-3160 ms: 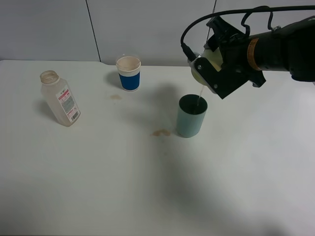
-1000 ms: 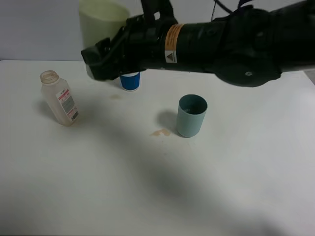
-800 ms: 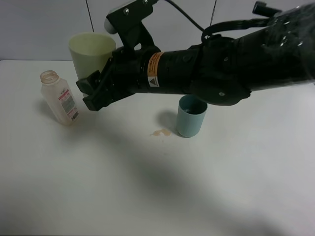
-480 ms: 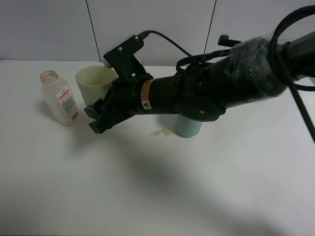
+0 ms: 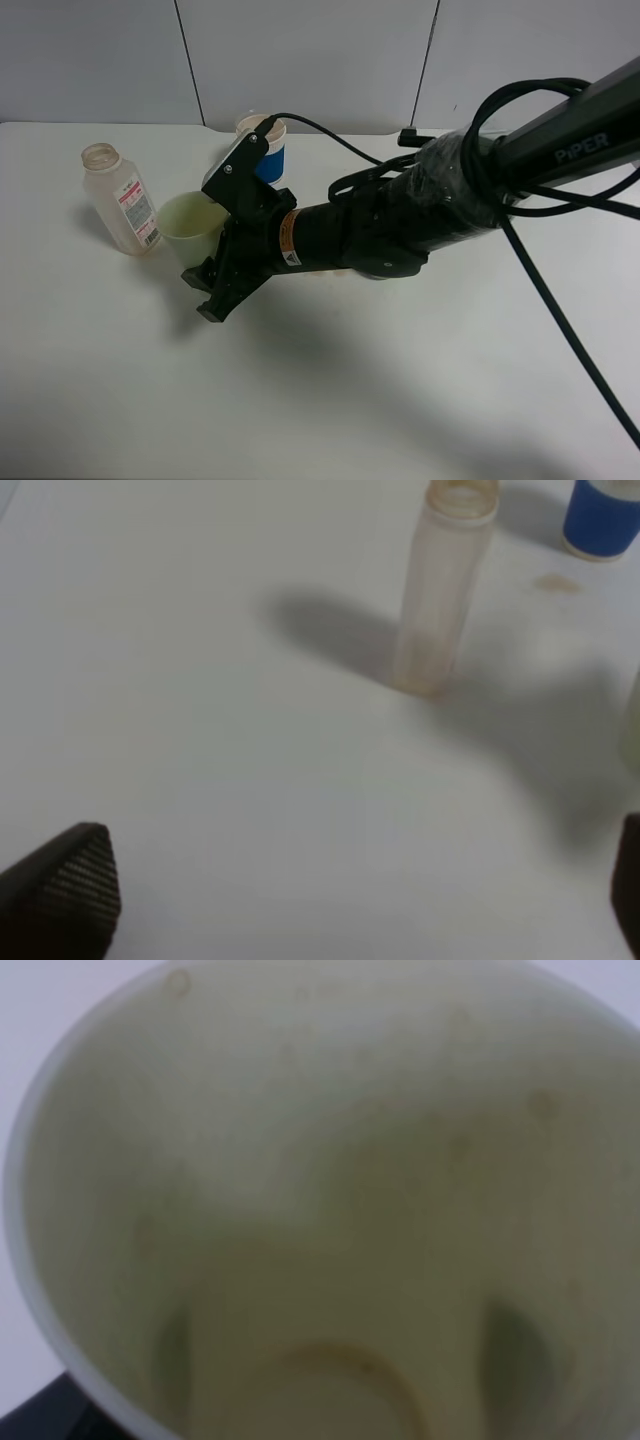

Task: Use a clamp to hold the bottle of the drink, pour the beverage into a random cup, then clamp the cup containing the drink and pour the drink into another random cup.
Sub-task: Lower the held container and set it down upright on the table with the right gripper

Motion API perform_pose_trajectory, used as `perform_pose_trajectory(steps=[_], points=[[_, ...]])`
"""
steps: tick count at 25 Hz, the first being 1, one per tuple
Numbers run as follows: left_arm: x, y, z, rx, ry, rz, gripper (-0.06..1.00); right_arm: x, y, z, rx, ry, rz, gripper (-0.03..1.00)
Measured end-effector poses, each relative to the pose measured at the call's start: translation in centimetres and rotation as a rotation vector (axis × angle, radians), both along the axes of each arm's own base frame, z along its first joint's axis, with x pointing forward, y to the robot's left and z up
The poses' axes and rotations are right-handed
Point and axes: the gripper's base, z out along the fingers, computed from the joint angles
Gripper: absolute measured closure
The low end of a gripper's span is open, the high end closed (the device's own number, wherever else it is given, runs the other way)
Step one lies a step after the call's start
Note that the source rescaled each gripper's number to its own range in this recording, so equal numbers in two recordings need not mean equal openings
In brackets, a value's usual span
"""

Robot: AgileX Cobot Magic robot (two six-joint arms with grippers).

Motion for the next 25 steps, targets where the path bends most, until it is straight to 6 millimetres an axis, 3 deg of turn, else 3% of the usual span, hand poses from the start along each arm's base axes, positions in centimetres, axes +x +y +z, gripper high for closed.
perform_pose_trajectory(steps=[12,18,25], points=[[0.0,0.0,0.0,0.000,0.000,0.000,-0.06,-0.2,0.2,-0.8,-0.059,-0.116,0.113,0.93],[0.0,0.0,0.0,0.000,0.000,0.000,-0.06,0.0,0.5,-3.5,-0.042,-0.087,0.096,0.93],[0.0,0.0,0.0,0.000,0.000,0.000,-0.06,0.2,0.7,-3.9,0.007,-0.092,0.074,0.93]])
